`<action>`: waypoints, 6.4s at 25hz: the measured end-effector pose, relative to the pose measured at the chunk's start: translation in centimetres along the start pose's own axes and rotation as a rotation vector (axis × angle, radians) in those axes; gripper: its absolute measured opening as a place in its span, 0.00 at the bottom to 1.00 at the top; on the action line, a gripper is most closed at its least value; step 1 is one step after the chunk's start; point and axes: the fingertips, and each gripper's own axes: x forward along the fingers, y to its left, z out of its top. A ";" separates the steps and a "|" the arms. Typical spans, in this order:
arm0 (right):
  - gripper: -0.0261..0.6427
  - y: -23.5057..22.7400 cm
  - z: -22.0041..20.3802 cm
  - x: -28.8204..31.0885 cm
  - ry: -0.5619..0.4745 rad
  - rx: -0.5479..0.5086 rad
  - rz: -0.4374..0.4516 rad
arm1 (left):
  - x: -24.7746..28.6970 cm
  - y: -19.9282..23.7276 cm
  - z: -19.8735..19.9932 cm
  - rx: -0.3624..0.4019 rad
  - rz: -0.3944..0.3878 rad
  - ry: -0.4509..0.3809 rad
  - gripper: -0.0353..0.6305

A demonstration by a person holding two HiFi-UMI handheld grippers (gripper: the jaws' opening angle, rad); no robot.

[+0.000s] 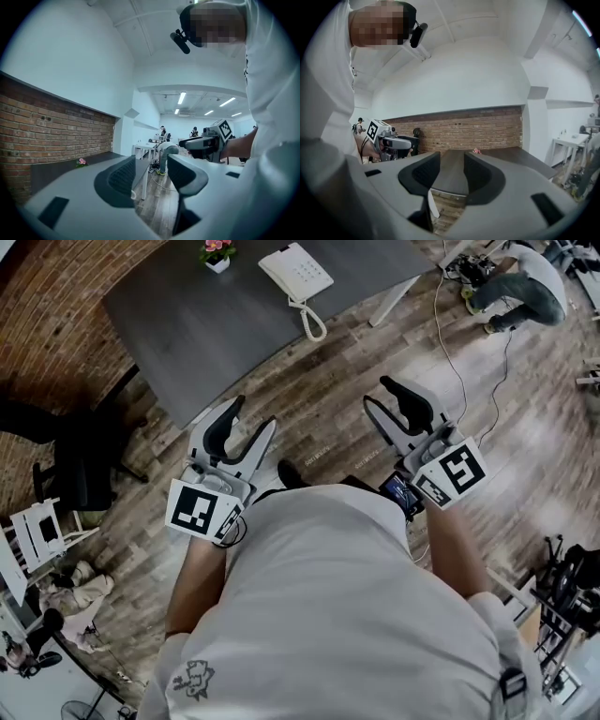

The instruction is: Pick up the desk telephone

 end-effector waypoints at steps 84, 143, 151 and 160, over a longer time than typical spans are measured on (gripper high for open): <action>0.29 -30.1 1.5 26.9 0.123 0.009 0.364 | 27.9 22.4 1.3 -0.200 0.309 -0.026 0.43; 0.30 -40.2 -31.2 41.7 0.805 0.323 0.624 | 40.3 31.1 -28.3 -0.759 0.374 0.307 0.58; 0.25 -39.7 -31.6 42.0 0.820 0.384 0.675 | 41.4 31.7 -29.1 -0.814 0.319 0.285 0.60; 0.18 -38.9 -31.5 41.9 0.812 0.499 0.747 | 42.0 31.5 -29.7 -0.927 0.243 0.235 0.63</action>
